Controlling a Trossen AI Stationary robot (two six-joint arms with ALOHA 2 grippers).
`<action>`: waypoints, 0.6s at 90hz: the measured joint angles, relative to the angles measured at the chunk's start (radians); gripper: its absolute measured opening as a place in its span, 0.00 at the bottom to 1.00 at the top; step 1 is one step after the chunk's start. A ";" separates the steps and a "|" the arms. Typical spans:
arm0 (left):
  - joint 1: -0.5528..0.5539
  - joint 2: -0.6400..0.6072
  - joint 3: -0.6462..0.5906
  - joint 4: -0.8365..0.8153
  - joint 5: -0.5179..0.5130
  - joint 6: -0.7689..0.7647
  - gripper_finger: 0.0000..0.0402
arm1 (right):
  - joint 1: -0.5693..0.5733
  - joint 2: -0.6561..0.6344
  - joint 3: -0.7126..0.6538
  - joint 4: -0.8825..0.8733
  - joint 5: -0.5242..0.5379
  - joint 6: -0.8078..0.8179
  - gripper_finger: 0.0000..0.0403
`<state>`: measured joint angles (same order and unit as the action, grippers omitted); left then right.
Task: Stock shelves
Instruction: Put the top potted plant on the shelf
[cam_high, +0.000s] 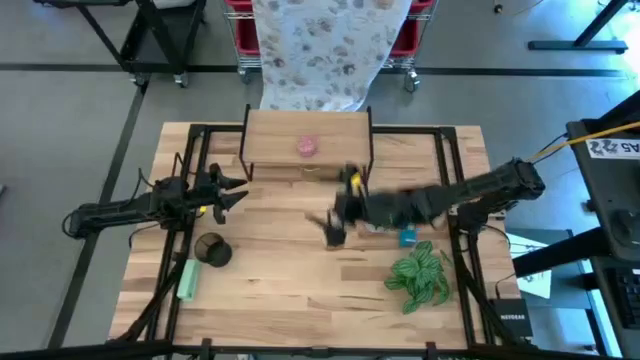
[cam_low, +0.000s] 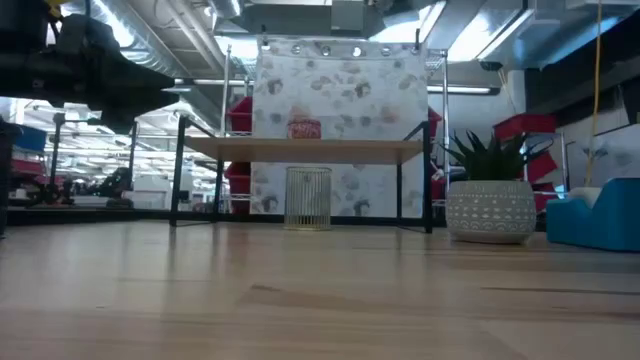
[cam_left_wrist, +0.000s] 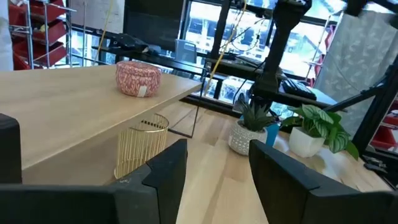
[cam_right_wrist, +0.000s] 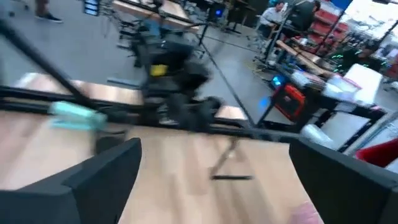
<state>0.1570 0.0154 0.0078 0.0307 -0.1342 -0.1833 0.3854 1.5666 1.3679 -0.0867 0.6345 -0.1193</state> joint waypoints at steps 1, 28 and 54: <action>0.000 0.000 0.000 0.000 0.000 0.000 0.39 | 0.014 0.004 -0.002 0.005 0.015 0.008 0.98; 0.000 0.000 0.000 0.000 0.000 0.000 0.39 | 0.240 0.145 -0.016 0.067 0.122 0.368 0.98; 0.000 0.000 0.000 0.000 0.000 0.000 0.39 | 0.240 0.190 -0.017 -0.001 0.083 0.498 0.98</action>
<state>0.1566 0.0158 0.0080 0.0312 -0.1339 -0.1835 0.6250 1.7570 1.3514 -0.0881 0.7177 0.3783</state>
